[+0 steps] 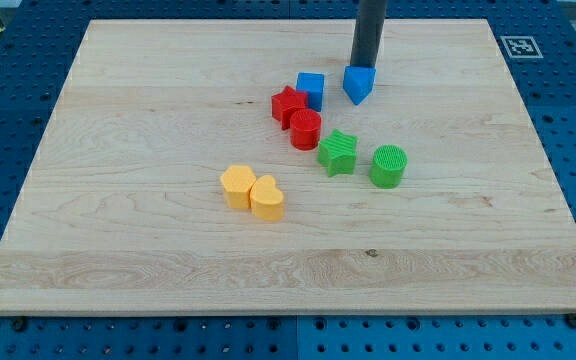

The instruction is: Move the blue triangle close to the blue cube

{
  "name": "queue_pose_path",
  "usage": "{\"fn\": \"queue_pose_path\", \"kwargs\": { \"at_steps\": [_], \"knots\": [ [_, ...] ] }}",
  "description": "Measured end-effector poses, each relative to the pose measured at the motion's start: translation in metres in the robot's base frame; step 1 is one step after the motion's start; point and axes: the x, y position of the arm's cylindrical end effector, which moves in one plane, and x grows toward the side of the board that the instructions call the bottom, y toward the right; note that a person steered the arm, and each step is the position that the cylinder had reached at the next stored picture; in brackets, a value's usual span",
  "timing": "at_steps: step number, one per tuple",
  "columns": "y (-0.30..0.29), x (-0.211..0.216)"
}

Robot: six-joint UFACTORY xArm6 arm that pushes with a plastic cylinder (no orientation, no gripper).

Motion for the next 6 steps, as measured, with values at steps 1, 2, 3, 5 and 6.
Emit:
{"fn": "queue_pose_path", "kwargs": {
  "at_steps": [1, 2, 3, 5, 6],
  "knots": [
    [0.017, 0.0],
    [0.049, 0.0],
    [0.058, 0.015],
    [0.069, 0.031],
    [0.068, 0.031]
  ]
}}
